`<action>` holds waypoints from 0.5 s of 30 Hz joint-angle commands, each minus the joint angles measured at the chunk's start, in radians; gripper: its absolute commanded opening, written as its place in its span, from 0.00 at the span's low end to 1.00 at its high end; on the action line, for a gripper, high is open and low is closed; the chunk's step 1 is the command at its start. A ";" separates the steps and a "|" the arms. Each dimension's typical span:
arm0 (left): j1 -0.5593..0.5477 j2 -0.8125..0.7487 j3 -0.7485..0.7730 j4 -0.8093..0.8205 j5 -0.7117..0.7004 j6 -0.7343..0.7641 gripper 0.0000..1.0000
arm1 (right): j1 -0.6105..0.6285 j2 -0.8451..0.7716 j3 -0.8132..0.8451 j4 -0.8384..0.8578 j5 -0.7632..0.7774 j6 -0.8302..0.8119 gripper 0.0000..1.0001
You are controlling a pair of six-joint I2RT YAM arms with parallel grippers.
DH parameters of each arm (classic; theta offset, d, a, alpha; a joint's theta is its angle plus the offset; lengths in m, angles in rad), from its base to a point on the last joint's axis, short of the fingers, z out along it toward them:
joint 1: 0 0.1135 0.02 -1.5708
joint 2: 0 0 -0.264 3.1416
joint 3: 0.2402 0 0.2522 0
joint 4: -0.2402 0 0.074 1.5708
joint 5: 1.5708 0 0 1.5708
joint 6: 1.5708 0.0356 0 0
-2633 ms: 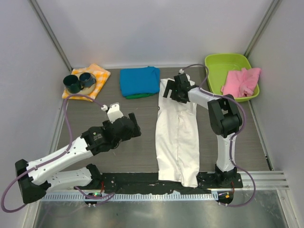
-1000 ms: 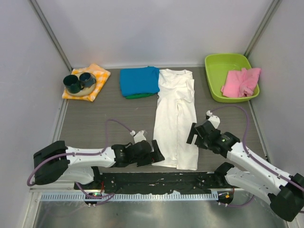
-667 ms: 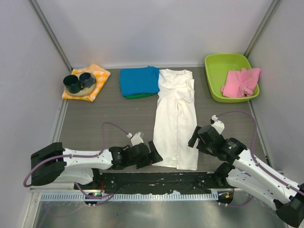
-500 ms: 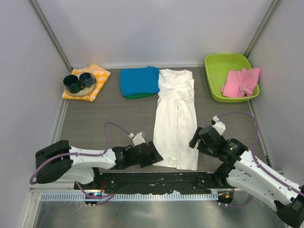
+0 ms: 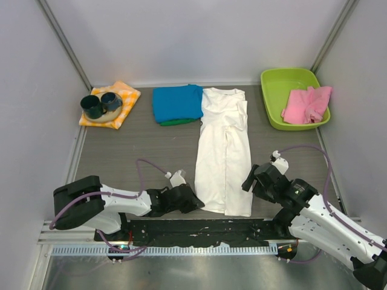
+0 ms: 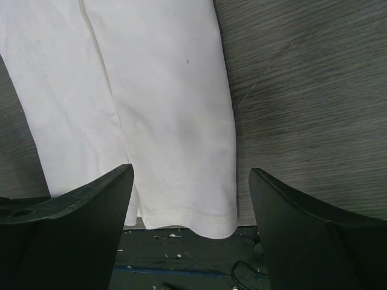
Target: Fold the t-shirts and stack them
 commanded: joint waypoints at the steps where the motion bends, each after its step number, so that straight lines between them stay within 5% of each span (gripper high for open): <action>1: 0.003 0.022 -0.056 -0.200 -0.013 0.035 0.00 | 0.011 -0.012 -0.038 -0.003 -0.028 0.035 0.81; 15: 0.043 -0.125 -0.042 -0.330 -0.044 0.067 0.00 | 0.117 0.043 -0.138 0.112 -0.180 0.121 0.71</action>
